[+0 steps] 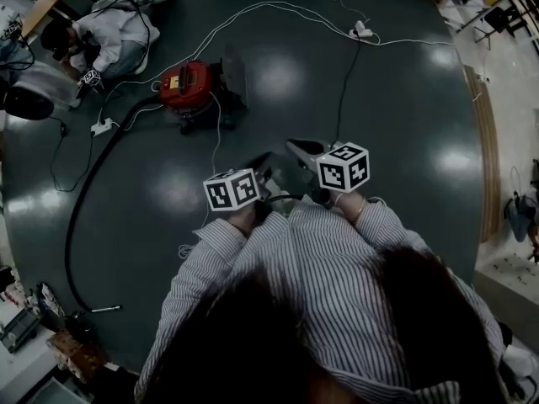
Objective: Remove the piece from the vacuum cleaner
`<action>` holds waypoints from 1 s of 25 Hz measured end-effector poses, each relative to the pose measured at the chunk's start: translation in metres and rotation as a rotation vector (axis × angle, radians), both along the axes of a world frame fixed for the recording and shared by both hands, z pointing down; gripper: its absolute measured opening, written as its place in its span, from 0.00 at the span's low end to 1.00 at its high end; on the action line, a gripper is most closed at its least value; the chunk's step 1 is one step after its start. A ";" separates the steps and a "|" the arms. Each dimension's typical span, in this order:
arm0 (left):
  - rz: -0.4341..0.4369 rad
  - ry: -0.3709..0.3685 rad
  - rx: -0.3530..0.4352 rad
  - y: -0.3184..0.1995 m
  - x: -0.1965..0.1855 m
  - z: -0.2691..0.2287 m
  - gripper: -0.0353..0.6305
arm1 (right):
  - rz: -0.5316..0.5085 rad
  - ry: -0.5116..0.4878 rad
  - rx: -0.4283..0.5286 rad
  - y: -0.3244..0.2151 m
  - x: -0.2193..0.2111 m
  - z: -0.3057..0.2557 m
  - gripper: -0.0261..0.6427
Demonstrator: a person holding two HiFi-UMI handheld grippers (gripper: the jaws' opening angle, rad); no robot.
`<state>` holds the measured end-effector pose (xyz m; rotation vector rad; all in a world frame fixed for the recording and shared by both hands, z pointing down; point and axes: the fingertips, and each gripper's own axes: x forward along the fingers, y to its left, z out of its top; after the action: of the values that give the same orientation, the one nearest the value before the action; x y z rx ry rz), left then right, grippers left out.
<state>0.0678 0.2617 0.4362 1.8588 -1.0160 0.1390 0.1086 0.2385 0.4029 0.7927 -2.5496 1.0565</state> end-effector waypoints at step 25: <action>-0.023 0.007 -0.071 -0.311 -0.151 0.032 0.06 | 0.031 0.004 0.009 -0.303 -0.122 0.003 0.04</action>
<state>-0.0828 -0.0491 0.4687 1.7817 -1.0144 0.1528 -0.0135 -0.0647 0.4062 0.8385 -2.5484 1.0526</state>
